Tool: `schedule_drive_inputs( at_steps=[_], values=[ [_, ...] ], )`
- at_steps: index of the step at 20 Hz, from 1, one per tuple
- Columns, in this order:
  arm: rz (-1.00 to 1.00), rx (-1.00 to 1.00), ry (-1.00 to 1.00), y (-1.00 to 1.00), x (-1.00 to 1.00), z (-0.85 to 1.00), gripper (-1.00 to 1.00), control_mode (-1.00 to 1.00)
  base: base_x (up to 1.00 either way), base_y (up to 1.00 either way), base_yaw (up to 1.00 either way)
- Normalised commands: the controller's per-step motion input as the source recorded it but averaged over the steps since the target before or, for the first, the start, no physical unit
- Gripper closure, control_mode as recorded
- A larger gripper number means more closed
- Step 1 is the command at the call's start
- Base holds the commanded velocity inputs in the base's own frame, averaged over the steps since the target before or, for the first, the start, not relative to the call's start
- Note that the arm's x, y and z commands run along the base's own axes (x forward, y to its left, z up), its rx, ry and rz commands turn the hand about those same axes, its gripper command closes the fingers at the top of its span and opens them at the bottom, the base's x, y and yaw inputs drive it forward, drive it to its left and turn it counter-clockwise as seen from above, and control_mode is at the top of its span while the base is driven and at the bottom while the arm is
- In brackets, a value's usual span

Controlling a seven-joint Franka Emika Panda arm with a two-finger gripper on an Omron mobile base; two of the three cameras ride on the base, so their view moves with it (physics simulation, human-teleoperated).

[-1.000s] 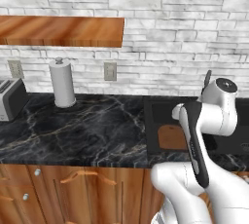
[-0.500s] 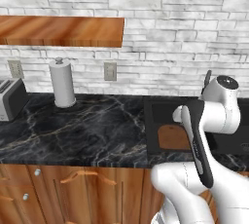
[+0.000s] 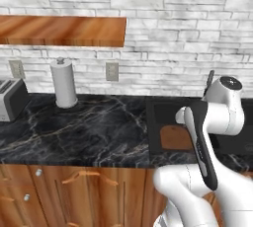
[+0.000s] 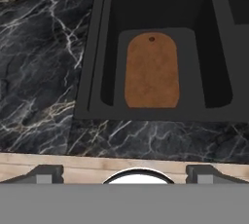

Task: Move the cutting board and knife to the sink. Then move spray from the cabinet to the counter.

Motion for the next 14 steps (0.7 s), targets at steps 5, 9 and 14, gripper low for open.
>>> schedule_drive_inputs(
  at_steps=[5,9,14],
  values=[
    [0.00,0.00,0.00,0.00,0.00,0.00,-1.00,1.00,-0.66,0.00,0.01],
    [0.00,0.00,0.00,0.00,0.00,0.00,-1.00,1.00,-0.72,0.00,0.14],
    [0.00,0.00,0.00,0.00,0.00,0.00,-1.00,1.00,-0.44,0.00,0.74]
  ],
)
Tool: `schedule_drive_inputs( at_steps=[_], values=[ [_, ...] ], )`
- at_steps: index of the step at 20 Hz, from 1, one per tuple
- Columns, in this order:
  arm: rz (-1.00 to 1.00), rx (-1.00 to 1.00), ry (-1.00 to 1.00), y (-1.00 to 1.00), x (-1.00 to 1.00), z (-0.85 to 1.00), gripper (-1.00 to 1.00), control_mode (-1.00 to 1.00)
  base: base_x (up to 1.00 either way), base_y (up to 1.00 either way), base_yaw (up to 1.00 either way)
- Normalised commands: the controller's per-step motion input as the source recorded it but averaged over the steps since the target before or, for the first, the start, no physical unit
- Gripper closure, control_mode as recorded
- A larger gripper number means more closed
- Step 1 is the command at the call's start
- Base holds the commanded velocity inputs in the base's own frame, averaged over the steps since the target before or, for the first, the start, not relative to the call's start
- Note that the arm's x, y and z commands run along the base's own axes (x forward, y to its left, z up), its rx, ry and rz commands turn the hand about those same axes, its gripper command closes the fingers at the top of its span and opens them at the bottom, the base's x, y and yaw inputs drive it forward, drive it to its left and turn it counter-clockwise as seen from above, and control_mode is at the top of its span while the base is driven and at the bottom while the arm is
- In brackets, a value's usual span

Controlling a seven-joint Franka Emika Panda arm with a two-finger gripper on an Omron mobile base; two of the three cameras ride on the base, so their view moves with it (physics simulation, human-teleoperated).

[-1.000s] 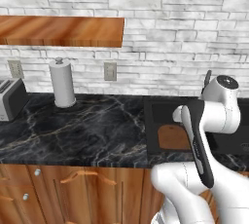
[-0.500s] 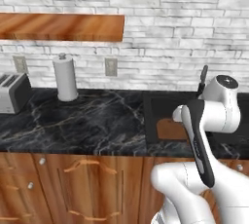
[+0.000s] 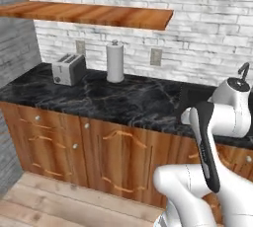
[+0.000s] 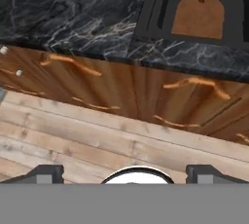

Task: Move the cutting board and knife to the sink. Then move spray from the cabinet to the counter.

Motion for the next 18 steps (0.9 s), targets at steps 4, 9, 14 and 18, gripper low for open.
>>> schedule_drive_inputs(
  at_steps=[4,9,14,18],
  values=[
    [0.00,0.00,0.00,0.00,0.00,0.00,-1.00,1.00,-0.19,0.00,1.00],
    [0.00,0.00,0.00,0.00,0.00,0.00,-1.00,1.00,-0.15,0.00,1.00],
    [0.00,0.00,0.00,0.00,0.00,0.00,-1.00,1.00,-0.08,0.00,1.00],
    [0.00,0.00,0.00,0.00,0.00,0.00,-1.00,1.00,-0.04,0.00,1.00]
  ],
)
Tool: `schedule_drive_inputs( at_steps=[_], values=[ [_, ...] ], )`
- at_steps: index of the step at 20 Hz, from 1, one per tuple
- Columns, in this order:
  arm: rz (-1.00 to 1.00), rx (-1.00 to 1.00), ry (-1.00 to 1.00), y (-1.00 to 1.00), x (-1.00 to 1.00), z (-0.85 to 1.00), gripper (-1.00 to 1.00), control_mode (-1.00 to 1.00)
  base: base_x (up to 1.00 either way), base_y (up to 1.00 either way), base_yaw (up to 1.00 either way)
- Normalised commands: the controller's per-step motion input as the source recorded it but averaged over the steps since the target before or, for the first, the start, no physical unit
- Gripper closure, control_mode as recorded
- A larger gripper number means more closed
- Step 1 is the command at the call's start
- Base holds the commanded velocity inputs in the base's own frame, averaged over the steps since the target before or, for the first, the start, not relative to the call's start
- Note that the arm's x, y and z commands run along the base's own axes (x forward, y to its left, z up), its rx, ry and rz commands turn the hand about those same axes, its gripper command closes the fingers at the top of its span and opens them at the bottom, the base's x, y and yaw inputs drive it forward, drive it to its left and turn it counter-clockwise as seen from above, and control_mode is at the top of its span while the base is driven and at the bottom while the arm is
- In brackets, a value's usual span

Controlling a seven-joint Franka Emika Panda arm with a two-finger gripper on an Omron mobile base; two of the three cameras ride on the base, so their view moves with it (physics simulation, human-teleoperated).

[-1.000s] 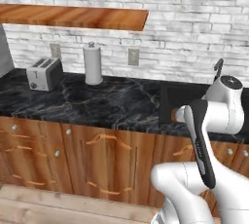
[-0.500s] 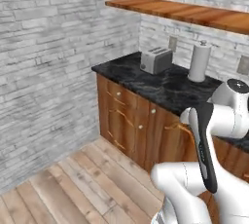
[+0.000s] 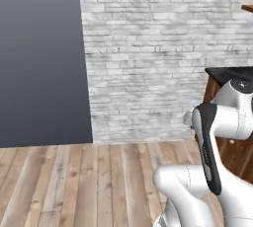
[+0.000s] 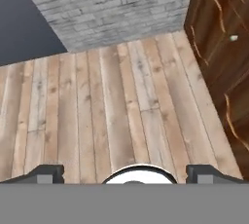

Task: Move the cutting board and knife to the sink. Then move spray from the cabinet to the counter.

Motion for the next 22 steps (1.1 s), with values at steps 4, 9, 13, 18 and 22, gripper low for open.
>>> schedule_drive_inputs(
  at_steps=[4,9,13,18,22],
  values=[
    [0.00,0.00,0.00,0.00,0.00,0.00,-1.00,1.00,-0.03,0.00,1.00],
    [0.00,0.00,0.00,0.00,0.00,0.00,-1.00,1.00,-0.03,0.02,1.00],
    [0.00,0.00,0.00,0.00,0.00,0.00,-1.00,1.00,-0.01,0.02,1.00],
    [0.00,0.00,0.00,0.00,0.00,0.00,-1.00,1.00,0.16,0.04,0.84],
    [0.00,0.00,0.00,0.00,0.00,0.00,-1.00,1.00,0.61,0.15,0.26]
  ],
)
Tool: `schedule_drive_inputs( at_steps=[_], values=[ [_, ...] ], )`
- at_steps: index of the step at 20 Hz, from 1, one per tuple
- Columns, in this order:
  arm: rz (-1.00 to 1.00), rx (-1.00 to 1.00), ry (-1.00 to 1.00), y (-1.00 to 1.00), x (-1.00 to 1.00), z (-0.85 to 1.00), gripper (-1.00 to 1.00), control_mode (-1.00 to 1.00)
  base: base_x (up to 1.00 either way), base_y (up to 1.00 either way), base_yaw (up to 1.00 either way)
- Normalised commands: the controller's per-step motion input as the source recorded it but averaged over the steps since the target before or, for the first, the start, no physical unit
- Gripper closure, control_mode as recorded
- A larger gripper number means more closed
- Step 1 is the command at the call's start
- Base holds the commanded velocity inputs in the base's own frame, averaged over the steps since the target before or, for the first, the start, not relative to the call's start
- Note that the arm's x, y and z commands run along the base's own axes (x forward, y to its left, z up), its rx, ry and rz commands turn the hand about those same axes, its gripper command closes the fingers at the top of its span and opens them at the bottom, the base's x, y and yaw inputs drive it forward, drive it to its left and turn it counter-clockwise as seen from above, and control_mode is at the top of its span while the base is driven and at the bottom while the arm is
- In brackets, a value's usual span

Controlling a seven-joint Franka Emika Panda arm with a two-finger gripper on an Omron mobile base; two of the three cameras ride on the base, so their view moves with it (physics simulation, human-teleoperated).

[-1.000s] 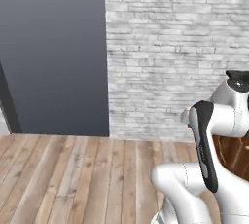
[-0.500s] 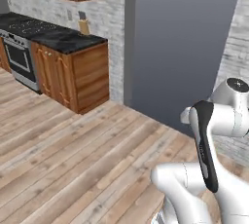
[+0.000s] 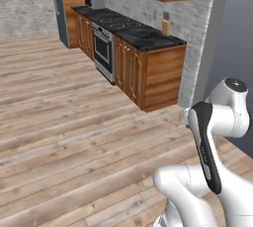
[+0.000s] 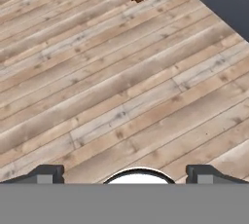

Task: Move the cutting board and knife to the sink. Then move spray from the cabinet to the counter.

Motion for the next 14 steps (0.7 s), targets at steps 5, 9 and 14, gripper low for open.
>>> schedule_drive_inputs(
  at_steps=[5,9,14],
  values=[
    [0.00,0.00,0.00,0.00,0.00,0.00,-1.00,1.00,0.83,0.04,0.09],
    [0.00,0.00,0.00,0.00,0.00,0.00,-1.00,1.00,0.88,0.06,0.05],
    [0.00,0.00,0.00,0.00,0.00,0.00,-1.00,1.00,0.82,0.08,0.09]
  ],
)
